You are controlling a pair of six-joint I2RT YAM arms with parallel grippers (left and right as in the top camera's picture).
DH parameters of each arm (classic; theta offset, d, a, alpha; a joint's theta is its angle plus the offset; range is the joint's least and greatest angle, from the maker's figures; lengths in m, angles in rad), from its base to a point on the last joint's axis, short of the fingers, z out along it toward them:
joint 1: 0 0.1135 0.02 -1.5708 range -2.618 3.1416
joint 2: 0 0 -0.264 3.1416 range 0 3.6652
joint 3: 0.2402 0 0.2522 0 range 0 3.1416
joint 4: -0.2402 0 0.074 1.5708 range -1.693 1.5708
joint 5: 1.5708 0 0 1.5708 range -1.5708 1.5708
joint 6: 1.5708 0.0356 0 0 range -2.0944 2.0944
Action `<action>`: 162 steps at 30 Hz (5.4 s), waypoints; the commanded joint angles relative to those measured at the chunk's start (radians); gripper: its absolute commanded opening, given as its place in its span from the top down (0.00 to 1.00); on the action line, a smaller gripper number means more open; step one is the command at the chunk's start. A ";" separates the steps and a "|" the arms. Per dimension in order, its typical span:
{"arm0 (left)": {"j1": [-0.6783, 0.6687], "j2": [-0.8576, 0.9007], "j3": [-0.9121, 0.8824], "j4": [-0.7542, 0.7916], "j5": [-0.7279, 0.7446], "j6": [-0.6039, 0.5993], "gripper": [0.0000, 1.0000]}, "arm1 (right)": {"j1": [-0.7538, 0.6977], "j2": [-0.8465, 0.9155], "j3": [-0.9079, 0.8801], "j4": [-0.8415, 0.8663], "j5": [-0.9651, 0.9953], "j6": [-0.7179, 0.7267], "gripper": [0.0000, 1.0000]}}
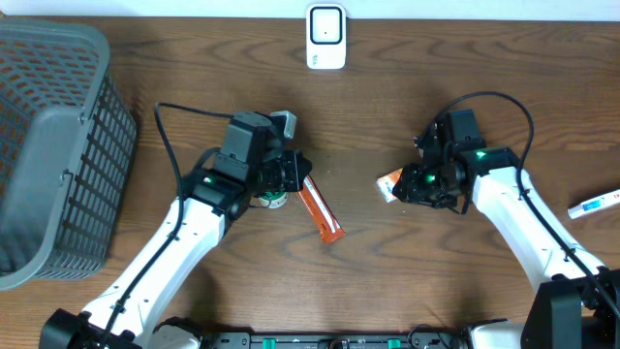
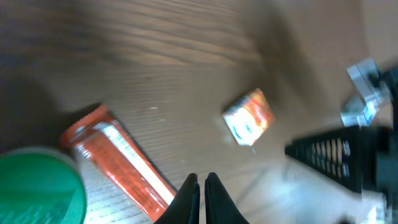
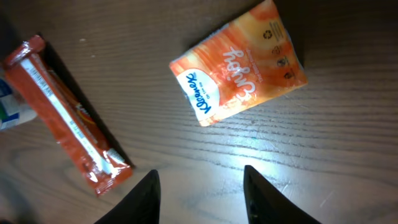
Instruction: Scan the item barcode
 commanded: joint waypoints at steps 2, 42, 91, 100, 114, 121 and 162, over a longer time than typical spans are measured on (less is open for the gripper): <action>-0.068 0.000 -0.041 0.000 -0.251 -0.294 0.93 | -0.001 0.007 -0.051 0.029 0.008 -0.006 0.58; -0.095 0.288 -0.046 0.062 -0.335 -0.214 0.93 | 0.133 0.307 -0.198 0.492 -0.502 0.016 0.25; -0.079 0.359 -0.046 -0.042 -0.380 -0.102 0.93 | 0.214 0.509 -0.198 0.649 -0.425 0.162 0.32; -0.076 0.359 -0.046 -0.038 -0.376 -0.112 0.93 | 0.274 0.509 -0.198 0.657 -0.424 0.198 0.29; -0.076 0.359 -0.046 -0.039 -0.367 -0.117 0.93 | 0.344 0.509 -0.198 0.725 -0.265 0.372 0.53; -0.076 0.359 -0.046 -0.039 -0.367 -0.117 0.93 | 0.346 0.509 -0.198 0.800 -0.214 0.424 0.75; -0.076 0.016 -0.044 -0.048 -0.381 0.077 0.44 | 0.244 0.319 -0.198 0.686 -0.467 -0.052 0.99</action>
